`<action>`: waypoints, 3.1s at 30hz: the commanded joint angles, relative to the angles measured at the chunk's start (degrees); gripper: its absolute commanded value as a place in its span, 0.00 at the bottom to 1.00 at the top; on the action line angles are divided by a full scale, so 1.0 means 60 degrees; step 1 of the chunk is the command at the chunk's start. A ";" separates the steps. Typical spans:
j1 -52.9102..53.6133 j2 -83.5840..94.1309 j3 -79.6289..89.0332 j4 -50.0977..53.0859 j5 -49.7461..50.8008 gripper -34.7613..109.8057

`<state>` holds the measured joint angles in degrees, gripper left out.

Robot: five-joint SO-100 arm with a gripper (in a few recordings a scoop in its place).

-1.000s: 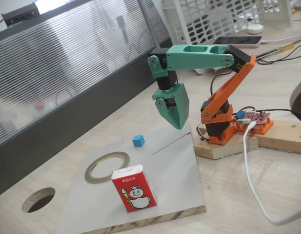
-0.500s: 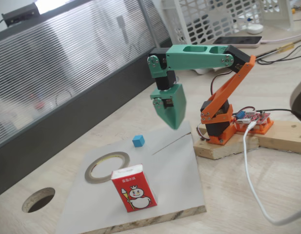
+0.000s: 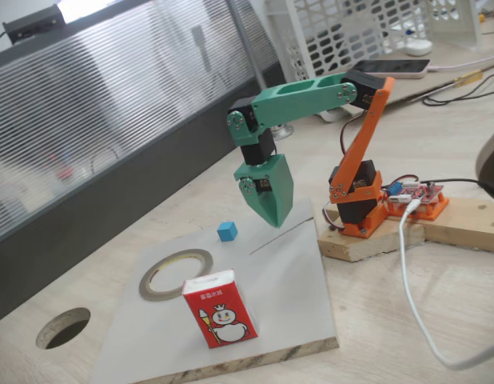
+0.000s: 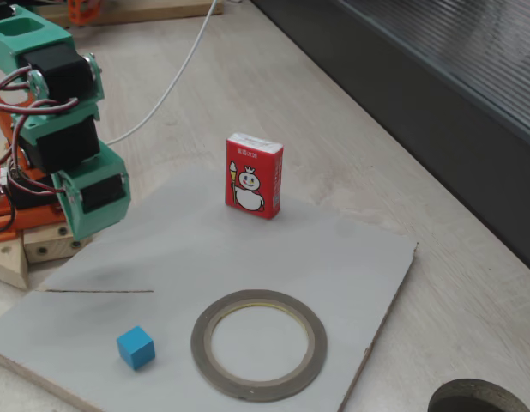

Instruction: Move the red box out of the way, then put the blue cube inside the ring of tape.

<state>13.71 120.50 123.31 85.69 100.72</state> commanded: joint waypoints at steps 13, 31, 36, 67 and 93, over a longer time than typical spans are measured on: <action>-0.5010 -0.4790 -0.4321 -0.1201 0.0073 0.24; -0.9243 -0.5391 -0.7017 -0.1304 0.0015 0.24; -1.1968 -0.5654 -0.8760 -0.1304 0.0000 0.24; -0.1729 -0.6328 -0.7324 0.2124 0.0000 0.24; 0.2227 -0.6489 -0.8042 0.3589 0.0059 0.24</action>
<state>25.84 80.51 77.17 106.52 100.63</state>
